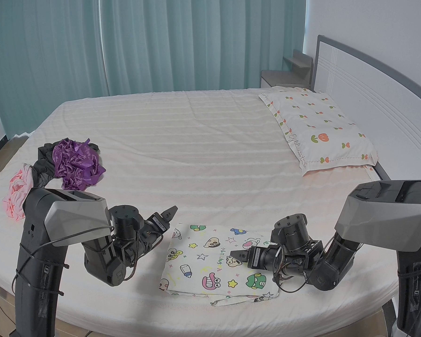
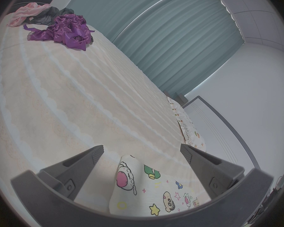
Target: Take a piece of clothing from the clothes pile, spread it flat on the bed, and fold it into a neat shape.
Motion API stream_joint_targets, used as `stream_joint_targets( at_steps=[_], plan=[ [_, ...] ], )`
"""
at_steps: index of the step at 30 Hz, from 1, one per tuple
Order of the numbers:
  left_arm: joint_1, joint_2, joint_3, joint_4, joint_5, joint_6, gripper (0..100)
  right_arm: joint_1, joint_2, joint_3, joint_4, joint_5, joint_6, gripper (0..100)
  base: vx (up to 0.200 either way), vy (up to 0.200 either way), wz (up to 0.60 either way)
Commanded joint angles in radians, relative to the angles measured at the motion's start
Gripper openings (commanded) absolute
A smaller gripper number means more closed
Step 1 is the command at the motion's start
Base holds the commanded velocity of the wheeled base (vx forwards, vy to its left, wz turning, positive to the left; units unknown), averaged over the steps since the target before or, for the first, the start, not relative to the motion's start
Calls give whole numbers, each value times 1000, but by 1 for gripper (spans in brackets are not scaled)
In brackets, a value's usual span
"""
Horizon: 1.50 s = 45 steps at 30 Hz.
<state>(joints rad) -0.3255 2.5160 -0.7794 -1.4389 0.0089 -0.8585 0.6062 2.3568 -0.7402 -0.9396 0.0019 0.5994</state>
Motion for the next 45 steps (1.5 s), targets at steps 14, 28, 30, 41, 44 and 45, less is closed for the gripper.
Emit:
stream_joint_targets(
  at_steps=[14,28,30,41,44,45],
  plan=[
    [-1,0,0,0,-7,1,100,9,-14,13,-10,-48,-50,100,0,0,0],
    [19,-301,9,106,-6,268,100,-43,-465,150,-21,-200,-50,100,0,0,0],
    [19,-407,35,149,-6,268,100,-43,-570,200,-21,-206,-52,100,0,0,0],
    [14,-905,376,241,3,303,100,-23,-1005,467,-8,-207,-148,100,0,0,0],
    [11,-1039,465,298,3,332,100,-9,-1087,498,1,-211,-191,100,0,0,0],
    [8,-1085,491,316,3,338,100,-9,-1113,507,16,-211,-214,100,0,0,0]
  ],
)
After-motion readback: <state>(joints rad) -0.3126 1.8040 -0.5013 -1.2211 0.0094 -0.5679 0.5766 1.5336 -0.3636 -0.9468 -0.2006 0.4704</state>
